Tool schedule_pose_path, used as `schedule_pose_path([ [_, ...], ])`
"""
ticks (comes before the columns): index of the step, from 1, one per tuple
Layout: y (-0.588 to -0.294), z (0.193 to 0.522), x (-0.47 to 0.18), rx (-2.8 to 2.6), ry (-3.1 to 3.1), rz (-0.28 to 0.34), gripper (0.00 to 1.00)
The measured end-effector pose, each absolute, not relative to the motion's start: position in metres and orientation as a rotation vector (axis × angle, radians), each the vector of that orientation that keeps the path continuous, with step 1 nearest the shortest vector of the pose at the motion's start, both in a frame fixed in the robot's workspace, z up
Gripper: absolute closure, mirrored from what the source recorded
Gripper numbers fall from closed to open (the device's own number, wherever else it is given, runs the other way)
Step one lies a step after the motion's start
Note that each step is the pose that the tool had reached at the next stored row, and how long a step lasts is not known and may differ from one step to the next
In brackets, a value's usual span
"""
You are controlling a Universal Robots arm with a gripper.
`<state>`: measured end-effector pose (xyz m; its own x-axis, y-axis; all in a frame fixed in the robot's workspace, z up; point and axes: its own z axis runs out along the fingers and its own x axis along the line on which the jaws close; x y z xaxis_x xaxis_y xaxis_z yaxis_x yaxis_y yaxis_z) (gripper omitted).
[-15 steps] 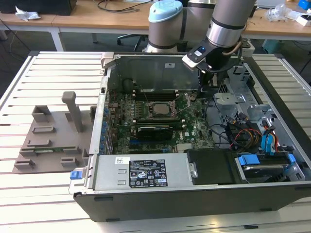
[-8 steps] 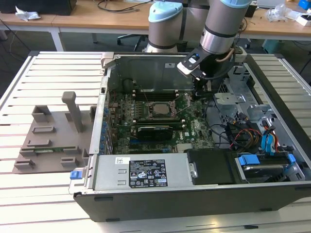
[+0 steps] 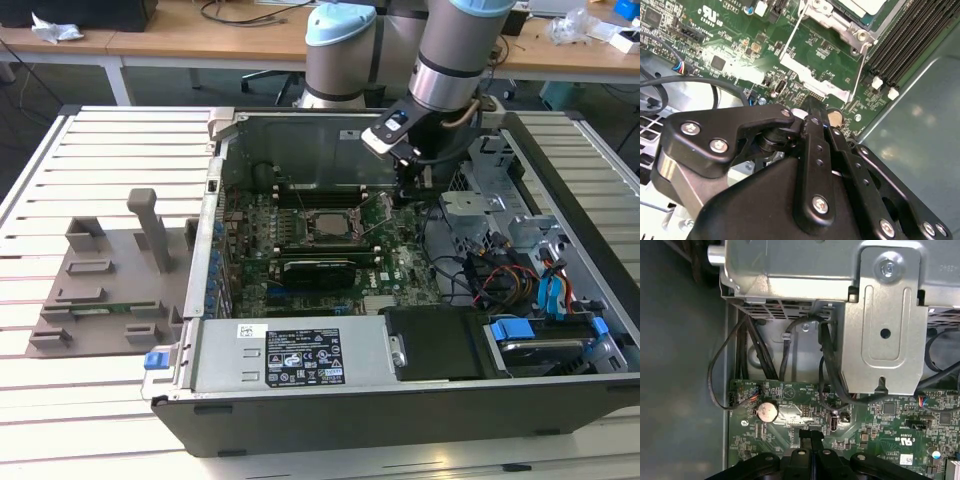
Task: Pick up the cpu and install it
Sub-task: 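Close the cpu cover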
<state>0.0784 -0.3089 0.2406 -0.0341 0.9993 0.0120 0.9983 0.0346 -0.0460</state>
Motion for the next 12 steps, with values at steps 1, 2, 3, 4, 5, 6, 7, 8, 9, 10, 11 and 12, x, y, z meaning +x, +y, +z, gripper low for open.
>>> schedule_pose_path([
  [1,-0.309,0.241,0.077,-2.155,-2.230,0.038,0.89],
  [2,-0.309,0.241,0.075,-2.154,-2.230,0.039,0.89],
  [3,-0.309,0.241,0.073,-2.154,-2.230,0.038,0.89],
  [4,-0.309,0.241,0.072,-2.155,-2.230,0.039,0.89],
  [5,-0.309,0.241,0.070,-2.154,-2.230,0.039,0.89],
  [6,-0.309,0.241,0.068,-2.155,-2.230,0.039,0.89],
  [7,-0.309,0.241,0.066,-2.154,-2.230,0.038,0.89],
  [8,-0.309,0.241,0.064,-2.154,-2.230,0.038,0.89],
  [9,-0.309,0.241,0.061,-2.154,-2.230,0.039,0.89],
  [10,-0.309,0.241,0.060,-2.155,-2.230,0.038,0.89],
  [11,-0.309,0.241,0.057,-2.154,-2.230,0.039,0.89],
  [12,-0.309,0.241,0.055,-2.154,-2.230,0.039,0.89],
])
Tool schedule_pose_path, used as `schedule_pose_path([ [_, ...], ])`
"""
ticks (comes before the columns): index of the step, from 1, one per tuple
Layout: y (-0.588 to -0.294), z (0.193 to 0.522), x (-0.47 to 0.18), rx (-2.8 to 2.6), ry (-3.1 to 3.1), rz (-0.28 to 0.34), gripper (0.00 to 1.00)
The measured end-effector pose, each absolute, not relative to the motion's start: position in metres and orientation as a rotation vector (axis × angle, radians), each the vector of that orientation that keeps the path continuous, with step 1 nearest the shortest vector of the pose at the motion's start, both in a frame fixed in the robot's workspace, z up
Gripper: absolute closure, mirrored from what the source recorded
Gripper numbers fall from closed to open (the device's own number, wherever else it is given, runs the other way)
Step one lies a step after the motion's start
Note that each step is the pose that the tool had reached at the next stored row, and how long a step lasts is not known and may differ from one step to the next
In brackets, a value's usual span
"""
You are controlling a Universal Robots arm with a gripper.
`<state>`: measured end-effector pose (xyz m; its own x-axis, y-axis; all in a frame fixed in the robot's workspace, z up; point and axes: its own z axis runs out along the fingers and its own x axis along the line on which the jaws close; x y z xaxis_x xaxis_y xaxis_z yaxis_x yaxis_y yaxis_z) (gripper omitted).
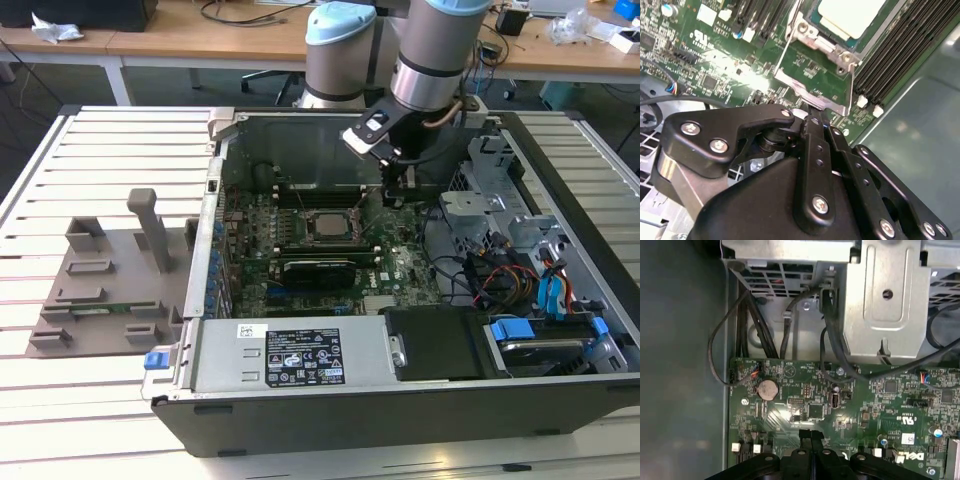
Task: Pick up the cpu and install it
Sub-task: 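Close the cpu cover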
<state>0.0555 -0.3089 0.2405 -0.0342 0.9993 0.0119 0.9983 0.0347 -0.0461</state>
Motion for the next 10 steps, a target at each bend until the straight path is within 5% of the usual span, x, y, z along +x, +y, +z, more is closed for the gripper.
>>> schedule_pose_path([
  [10,-0.309,0.240,0.040,-2.155,-2.230,0.039,0.89],
])
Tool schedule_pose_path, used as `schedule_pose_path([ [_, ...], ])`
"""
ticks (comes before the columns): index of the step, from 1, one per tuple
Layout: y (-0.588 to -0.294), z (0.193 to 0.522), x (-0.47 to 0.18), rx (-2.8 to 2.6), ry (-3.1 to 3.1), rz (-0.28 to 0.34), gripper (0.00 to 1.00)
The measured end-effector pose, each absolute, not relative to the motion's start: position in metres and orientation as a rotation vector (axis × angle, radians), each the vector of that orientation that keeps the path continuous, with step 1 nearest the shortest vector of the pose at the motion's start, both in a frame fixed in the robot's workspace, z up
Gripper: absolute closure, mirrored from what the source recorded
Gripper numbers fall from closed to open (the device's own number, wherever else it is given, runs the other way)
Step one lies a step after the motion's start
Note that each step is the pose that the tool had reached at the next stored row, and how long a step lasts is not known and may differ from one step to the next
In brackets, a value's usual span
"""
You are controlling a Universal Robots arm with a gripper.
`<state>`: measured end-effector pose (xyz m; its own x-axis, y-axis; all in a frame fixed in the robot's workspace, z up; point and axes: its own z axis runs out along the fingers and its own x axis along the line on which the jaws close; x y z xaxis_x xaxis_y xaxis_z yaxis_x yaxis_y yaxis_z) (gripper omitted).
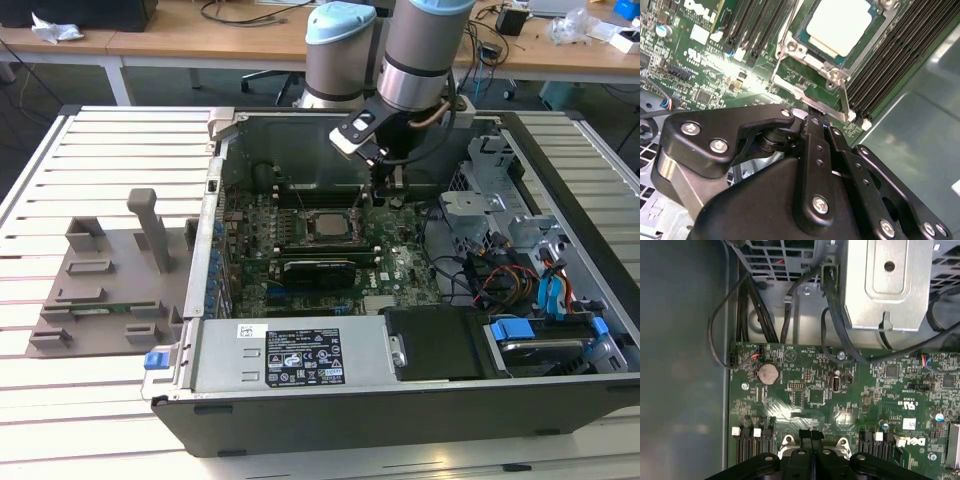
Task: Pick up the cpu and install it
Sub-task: 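Close the cpu cover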
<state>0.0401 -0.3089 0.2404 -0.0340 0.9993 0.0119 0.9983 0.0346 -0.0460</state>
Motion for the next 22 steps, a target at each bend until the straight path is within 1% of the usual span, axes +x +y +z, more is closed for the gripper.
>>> schedule_pose_path([
  [22,-0.309,0.240,-0.005,-2.155,-2.230,0.038,0.89],
])
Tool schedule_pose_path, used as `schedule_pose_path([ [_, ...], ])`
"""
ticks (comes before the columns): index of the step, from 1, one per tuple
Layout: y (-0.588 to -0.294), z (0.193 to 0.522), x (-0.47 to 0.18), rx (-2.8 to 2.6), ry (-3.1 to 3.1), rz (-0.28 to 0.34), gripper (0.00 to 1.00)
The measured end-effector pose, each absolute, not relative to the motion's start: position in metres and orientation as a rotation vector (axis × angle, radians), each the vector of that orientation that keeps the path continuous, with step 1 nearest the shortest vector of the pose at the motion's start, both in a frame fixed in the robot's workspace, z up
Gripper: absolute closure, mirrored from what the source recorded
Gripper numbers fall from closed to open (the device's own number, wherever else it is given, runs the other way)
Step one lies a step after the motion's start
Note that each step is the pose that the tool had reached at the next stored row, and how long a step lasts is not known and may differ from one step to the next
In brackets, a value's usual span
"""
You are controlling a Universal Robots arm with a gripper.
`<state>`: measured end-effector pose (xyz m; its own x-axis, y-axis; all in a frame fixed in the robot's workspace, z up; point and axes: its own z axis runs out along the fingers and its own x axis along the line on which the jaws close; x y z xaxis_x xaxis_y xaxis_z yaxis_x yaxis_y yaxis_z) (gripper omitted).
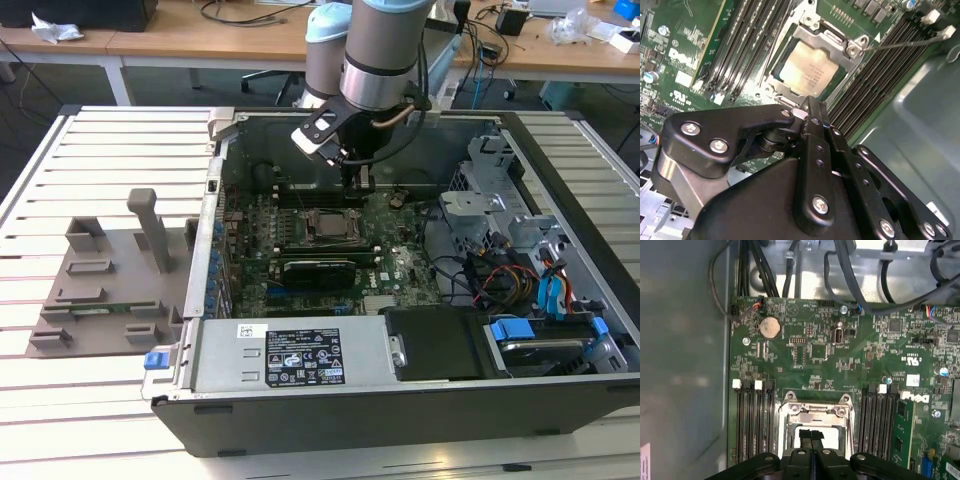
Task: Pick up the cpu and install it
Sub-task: 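Close the cpu cover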
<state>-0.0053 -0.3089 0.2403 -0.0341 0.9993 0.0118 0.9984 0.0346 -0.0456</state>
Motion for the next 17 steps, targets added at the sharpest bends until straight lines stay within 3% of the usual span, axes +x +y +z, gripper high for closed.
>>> schedule_pose_path([
  [17,-0.309,0.240,-0.033,-2.155,-2.230,0.038,0.89],
])
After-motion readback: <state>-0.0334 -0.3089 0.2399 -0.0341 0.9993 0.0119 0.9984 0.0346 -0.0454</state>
